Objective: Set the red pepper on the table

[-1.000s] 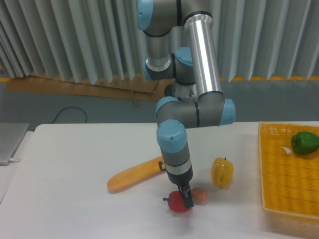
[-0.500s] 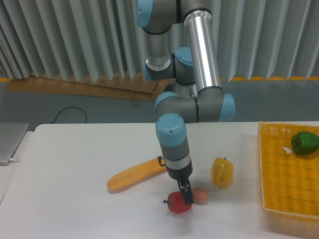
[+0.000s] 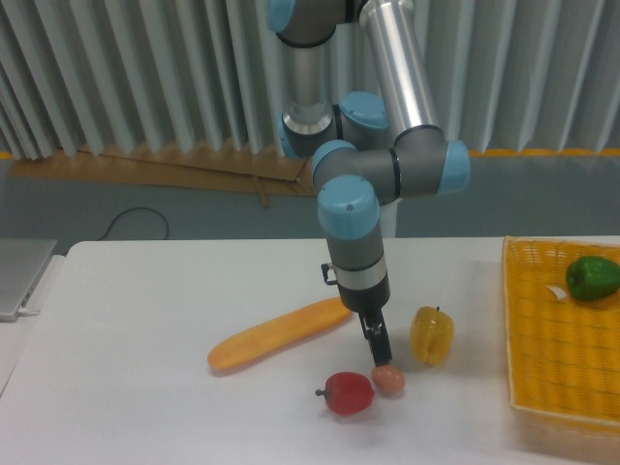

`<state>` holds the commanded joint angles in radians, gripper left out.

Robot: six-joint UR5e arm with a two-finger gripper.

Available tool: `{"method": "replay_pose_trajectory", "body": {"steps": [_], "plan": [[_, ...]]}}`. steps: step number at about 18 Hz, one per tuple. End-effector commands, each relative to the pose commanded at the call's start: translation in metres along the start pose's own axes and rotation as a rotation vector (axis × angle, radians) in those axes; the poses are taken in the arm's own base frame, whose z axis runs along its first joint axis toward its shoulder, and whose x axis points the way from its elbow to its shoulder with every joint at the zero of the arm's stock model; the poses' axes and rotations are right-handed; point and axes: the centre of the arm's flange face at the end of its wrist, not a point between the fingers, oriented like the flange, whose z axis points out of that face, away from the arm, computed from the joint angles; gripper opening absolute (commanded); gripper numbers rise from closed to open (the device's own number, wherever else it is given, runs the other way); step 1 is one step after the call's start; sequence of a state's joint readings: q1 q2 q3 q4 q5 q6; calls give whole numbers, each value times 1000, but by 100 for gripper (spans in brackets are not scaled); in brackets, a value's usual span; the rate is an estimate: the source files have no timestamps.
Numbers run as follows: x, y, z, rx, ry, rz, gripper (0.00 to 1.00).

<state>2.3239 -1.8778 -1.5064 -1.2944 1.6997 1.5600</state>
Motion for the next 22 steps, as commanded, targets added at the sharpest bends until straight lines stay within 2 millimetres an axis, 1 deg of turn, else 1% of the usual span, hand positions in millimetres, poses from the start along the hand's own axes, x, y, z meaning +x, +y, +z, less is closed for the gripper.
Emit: {"method": "replay_pose_trajectory", "body": {"steps": [1,4,6,8,10,13,15,16,18,22], "plan": [[5,2,-12,0,6,5,100],[21,3,-39,9,12,15,100],[31,2,-49,15,31,21,100],[36,-2,-49,35,56,23,100],[42,-3,-59,36,48,7,100],[54,0,-74,40,53,-8,100],[69,3,-91,49,57,-11,100],[72,4,-96,54,54,-13,100],[77,5,-98,57,66,-10,100],[80,0,-92,87,88,3,100]]}}
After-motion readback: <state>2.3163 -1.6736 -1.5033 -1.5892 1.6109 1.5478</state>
